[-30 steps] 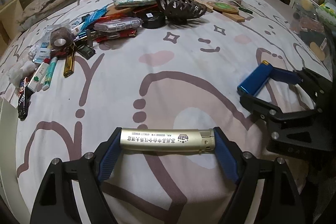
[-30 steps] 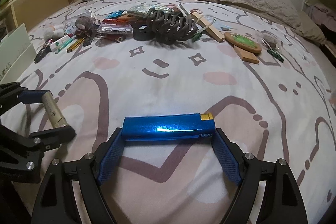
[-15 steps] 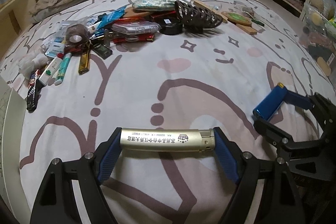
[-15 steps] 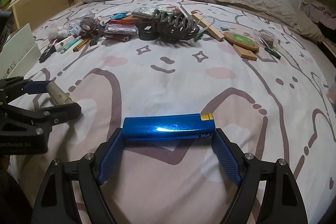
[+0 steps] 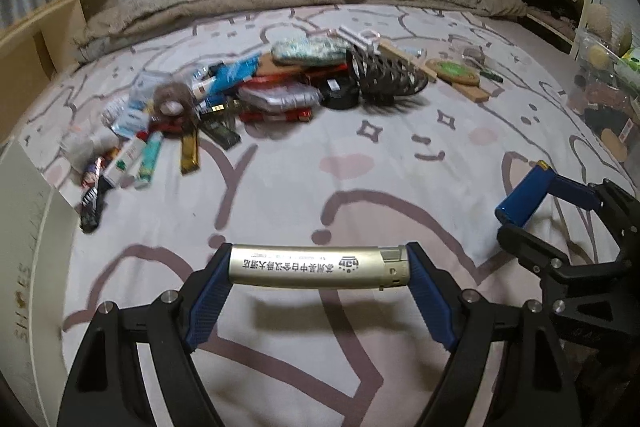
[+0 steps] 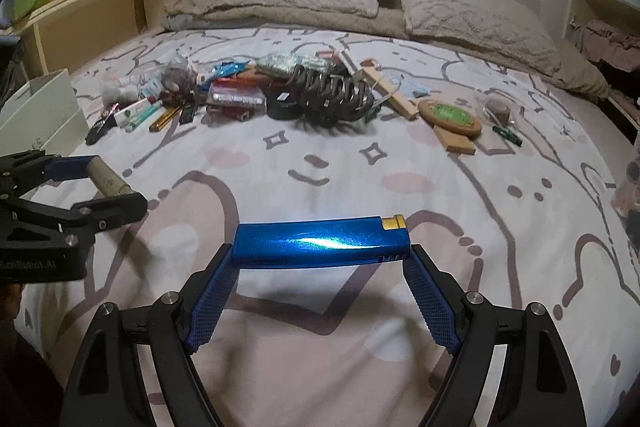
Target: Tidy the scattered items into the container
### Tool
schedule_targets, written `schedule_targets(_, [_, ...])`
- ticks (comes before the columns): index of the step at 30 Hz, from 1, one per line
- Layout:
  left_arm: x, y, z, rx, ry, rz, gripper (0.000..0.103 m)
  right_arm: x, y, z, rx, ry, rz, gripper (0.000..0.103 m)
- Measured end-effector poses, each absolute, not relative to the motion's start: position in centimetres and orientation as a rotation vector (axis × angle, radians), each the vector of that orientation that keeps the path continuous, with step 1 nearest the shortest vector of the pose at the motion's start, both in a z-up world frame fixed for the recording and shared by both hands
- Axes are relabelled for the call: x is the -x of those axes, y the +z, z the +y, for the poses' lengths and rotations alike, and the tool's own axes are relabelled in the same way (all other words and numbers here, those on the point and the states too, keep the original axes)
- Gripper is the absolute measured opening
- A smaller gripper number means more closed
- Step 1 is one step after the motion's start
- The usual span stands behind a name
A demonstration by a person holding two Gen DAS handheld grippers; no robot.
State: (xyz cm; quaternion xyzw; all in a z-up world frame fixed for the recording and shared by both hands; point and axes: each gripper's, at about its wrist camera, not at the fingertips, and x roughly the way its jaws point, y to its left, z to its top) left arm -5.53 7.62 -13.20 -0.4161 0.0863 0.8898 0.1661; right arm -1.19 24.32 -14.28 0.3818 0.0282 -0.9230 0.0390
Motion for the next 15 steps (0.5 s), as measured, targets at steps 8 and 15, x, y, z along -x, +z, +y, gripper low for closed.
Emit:
schedule_targets(8, [4.8, -11.4, 7.1, 1.058, 2.624, 0.255, 0.083, 0.5, -13.1, 24.4, -1.093, -2.866, 0.075, 0.084])
schedule_targets(15, [4.7, -9.8, 6.5, 0.982, 2.662, 0.239, 0.083, 0.3, -11.1, 24.5, -0.998, -2.899, 0.079, 0.084])
